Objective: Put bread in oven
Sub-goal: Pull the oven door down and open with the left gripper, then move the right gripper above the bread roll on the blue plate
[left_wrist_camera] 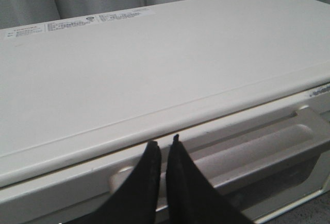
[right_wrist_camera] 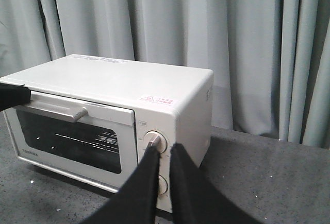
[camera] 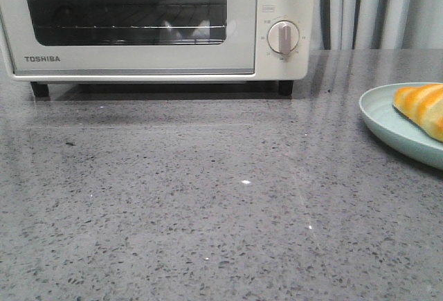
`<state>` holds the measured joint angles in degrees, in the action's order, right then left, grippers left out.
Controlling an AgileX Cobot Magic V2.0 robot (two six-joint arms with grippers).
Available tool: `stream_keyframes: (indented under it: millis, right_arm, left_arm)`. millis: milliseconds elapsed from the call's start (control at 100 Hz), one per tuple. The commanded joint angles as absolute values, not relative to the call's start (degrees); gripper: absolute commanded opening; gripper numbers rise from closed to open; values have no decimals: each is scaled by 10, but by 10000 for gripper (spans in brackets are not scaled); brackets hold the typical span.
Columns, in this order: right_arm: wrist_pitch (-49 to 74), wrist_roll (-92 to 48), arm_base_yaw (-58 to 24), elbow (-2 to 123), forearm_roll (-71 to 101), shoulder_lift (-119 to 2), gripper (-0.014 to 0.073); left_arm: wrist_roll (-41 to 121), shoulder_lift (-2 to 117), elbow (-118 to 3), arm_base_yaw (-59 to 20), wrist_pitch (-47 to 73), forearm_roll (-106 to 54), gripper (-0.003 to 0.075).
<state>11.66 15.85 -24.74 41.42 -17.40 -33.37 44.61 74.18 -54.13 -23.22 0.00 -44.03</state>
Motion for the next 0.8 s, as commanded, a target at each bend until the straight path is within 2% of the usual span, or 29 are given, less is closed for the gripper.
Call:
stream_keyframes:
  millis: [0, 290, 480, 610, 790]
  right_arm:
    - [79, 154, -248, 434, -185, -337, 24]
    - [79, 154, -248, 434, -185, -337, 24]
    - [78, 154, -248, 434, -185, -337, 24]
    - [84, 154, -248, 434, -185, -337, 24]
    - [125, 154, -248, 434, -169, -323, 24]
  left_arm:
    - [447, 737, -529, -236, 45, -443, -20]
    - [447, 670, -437, -236, 40, -453, -20]
    - [447, 613, -319, -242, 32, -505, -20]
    - [447, 528, -246, -288, 13, -553, -20]
    - [447, 368, -214, -347, 20, -604, -20]
